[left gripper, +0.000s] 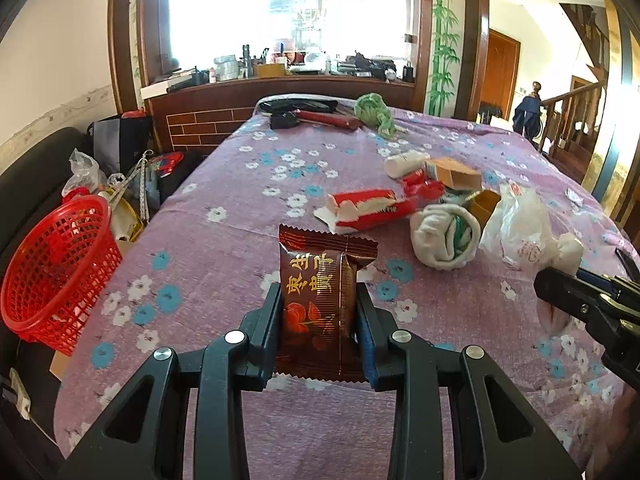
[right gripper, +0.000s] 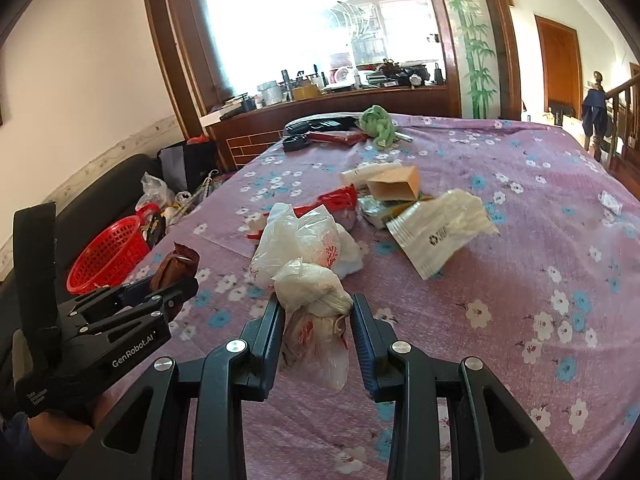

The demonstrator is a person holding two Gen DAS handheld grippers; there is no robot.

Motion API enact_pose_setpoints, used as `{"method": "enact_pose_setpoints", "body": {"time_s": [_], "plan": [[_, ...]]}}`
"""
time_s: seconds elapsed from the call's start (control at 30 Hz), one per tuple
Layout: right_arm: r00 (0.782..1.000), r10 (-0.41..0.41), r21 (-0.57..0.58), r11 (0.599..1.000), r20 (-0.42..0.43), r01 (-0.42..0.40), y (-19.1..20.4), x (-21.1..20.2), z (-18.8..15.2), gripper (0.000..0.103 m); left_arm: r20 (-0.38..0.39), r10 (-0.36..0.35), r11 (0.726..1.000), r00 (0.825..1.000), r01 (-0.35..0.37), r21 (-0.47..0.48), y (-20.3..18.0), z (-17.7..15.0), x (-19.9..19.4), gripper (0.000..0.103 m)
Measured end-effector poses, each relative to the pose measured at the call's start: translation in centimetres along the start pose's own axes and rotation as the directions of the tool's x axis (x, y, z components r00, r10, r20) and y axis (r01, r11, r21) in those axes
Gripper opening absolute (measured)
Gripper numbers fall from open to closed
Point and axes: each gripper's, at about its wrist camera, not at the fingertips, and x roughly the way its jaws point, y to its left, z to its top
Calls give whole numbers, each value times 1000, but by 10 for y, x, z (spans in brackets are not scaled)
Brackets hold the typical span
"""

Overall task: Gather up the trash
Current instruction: 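Carry the snack wrapper and plastic bag over the red wastebasket with both tools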

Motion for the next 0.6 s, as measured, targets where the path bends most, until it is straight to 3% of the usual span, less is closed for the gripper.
{"method": "enact_pose_setpoints", "body": {"time_s": [0.4, 0.6], "plan": [[994, 77, -17, 997, -74, -78, 37, 19, 21, 36, 30, 48, 994, 998, -45, -99, 56, 14, -21, 33], [983, 142, -53, 988, -116, -149, 77, 34, 40, 36, 49, 94, 983, 994, -85, -166, 100, 19, -35, 33]]}}
